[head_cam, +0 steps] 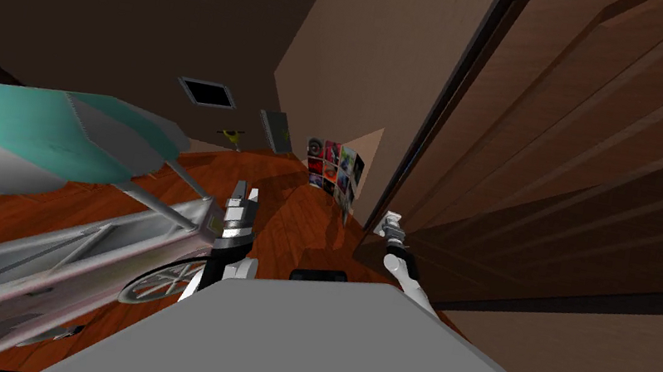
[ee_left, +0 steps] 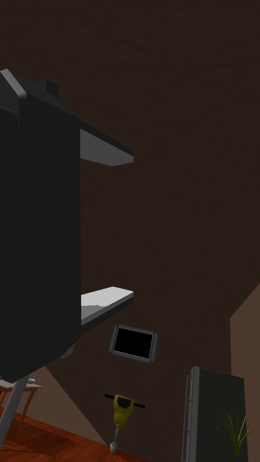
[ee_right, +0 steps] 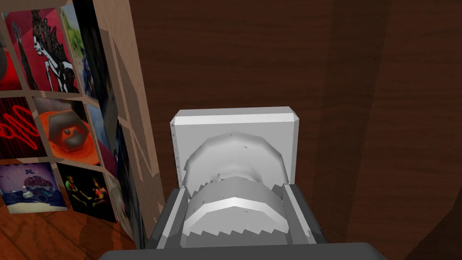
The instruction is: Pull the door open
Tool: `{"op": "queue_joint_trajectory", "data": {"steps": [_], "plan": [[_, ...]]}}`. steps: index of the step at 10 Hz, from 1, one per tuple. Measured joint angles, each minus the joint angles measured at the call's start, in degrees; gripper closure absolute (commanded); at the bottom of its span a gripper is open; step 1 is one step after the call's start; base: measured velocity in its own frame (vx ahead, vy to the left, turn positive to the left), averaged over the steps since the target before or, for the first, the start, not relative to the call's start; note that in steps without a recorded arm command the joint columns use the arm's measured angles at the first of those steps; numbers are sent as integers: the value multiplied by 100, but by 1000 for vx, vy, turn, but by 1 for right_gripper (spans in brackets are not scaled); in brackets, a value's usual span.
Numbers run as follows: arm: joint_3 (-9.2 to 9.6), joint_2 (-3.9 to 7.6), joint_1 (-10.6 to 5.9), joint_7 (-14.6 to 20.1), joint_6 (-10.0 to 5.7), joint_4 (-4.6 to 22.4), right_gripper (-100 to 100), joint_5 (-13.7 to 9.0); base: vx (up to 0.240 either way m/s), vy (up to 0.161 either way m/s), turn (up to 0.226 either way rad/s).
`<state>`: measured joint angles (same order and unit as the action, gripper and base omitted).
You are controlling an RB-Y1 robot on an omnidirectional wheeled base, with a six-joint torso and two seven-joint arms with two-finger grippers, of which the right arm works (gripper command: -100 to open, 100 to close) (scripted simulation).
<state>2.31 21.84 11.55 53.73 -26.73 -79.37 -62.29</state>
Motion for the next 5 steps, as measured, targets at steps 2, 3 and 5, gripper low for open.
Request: {"op": "queue_joint_trajectory", "data": {"steps": [2,3,5], "plan": [[94,69,43,70,-2,-55,100,12,-217,-33,102],[147,114,71,114,-5,-93,100,19,-214,-29,101],[218,146,95,156,6,-114,100,30,-110,-7,76]]}}
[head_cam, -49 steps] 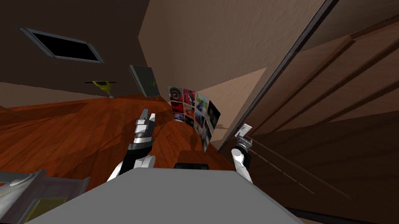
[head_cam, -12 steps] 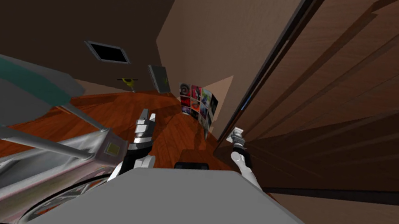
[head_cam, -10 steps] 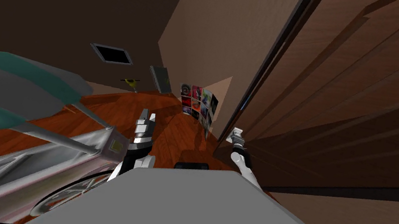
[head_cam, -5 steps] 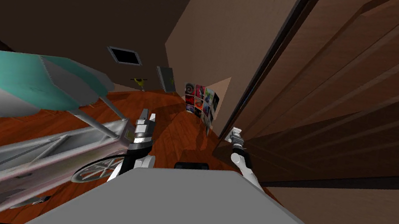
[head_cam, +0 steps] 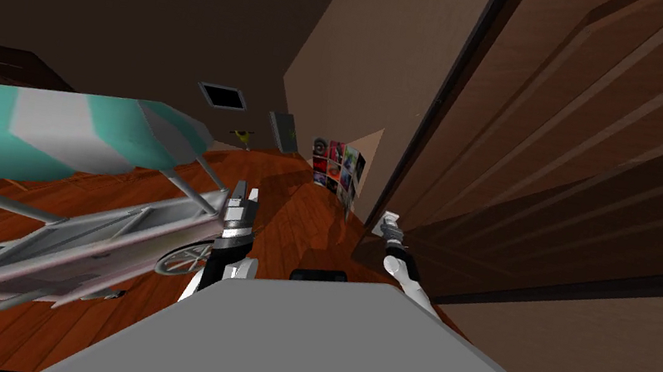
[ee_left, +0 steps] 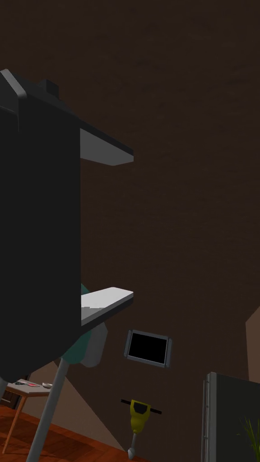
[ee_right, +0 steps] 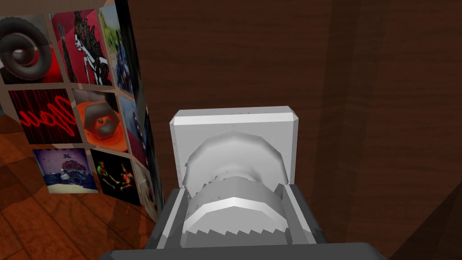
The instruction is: Pull the door open
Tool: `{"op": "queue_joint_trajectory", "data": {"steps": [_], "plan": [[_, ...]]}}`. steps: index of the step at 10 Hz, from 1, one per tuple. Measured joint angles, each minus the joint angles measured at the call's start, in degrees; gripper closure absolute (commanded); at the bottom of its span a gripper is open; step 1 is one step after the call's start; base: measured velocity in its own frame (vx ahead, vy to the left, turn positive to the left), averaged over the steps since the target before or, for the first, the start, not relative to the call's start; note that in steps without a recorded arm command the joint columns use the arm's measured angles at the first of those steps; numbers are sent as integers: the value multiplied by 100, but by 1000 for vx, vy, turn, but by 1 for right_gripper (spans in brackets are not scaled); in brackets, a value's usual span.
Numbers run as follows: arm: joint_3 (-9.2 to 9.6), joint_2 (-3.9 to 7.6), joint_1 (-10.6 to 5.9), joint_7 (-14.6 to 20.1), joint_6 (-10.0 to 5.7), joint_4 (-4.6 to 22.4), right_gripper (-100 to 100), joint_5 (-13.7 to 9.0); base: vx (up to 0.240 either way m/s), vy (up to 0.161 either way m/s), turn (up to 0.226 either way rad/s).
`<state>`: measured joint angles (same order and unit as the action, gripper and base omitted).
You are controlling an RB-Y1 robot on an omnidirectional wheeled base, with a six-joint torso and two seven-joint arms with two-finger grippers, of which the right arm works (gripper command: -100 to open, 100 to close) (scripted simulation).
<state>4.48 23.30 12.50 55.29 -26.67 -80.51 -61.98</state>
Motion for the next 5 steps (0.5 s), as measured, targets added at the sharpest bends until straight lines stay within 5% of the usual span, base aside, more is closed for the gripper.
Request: {"op": "queue_joint_trajectory", "data": {"steps": [5], "plan": [[204,228,110,206,-89,-94,100,35,-203,-25,120]]}}
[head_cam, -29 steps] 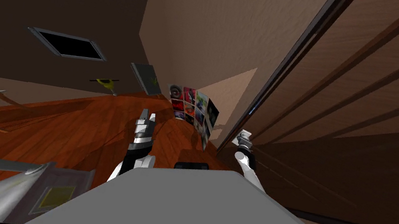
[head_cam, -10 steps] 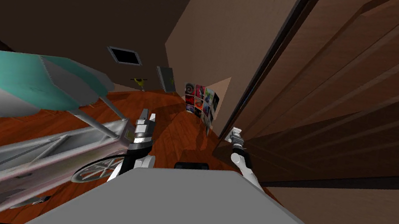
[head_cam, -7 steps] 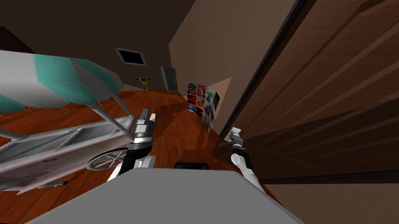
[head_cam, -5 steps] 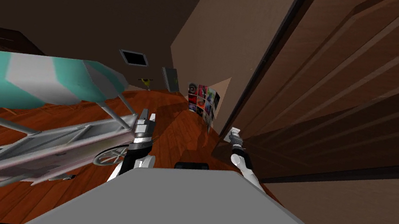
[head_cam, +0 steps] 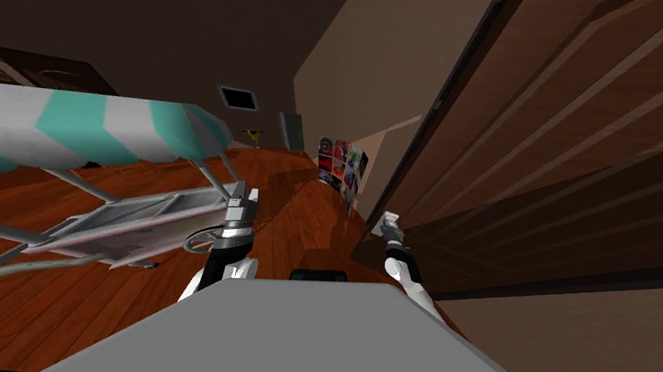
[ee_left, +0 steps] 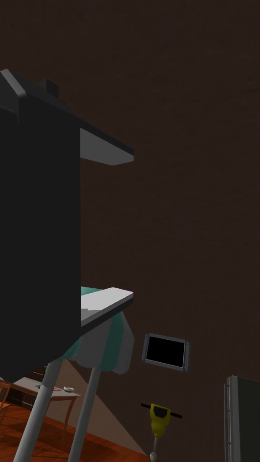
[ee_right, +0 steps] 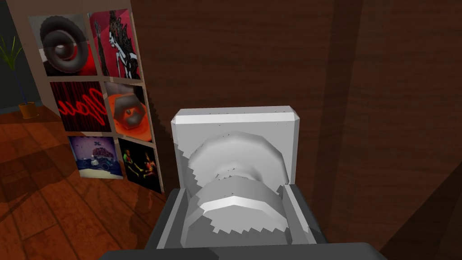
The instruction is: Pull the door open
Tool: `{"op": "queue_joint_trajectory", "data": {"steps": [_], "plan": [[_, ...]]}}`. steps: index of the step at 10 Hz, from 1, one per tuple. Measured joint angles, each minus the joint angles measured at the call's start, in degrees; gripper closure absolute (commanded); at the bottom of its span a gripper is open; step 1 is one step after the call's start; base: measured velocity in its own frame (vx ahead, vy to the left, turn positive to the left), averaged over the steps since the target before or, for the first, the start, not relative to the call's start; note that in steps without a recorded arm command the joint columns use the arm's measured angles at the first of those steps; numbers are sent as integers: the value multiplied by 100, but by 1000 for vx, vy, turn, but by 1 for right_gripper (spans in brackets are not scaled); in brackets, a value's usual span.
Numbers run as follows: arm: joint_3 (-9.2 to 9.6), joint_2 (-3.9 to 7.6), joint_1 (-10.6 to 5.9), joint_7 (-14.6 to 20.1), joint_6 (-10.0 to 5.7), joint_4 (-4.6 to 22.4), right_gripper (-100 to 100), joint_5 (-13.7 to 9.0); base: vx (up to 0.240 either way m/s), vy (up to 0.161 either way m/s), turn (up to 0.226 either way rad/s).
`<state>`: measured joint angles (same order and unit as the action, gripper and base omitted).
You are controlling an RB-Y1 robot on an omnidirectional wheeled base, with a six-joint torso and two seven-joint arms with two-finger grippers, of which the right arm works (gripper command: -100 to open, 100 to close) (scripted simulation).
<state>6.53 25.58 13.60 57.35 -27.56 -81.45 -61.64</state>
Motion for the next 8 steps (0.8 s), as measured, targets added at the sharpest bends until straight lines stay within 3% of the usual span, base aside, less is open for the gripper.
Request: {"op": "queue_joint_trajectory", "data": {"steps": [5,8], "plan": [[233,226,122,225,-100,-103,100,38,-191,-28,102],[337,331,191,330,-148,-140,100,71,-128,-19,73]]}}
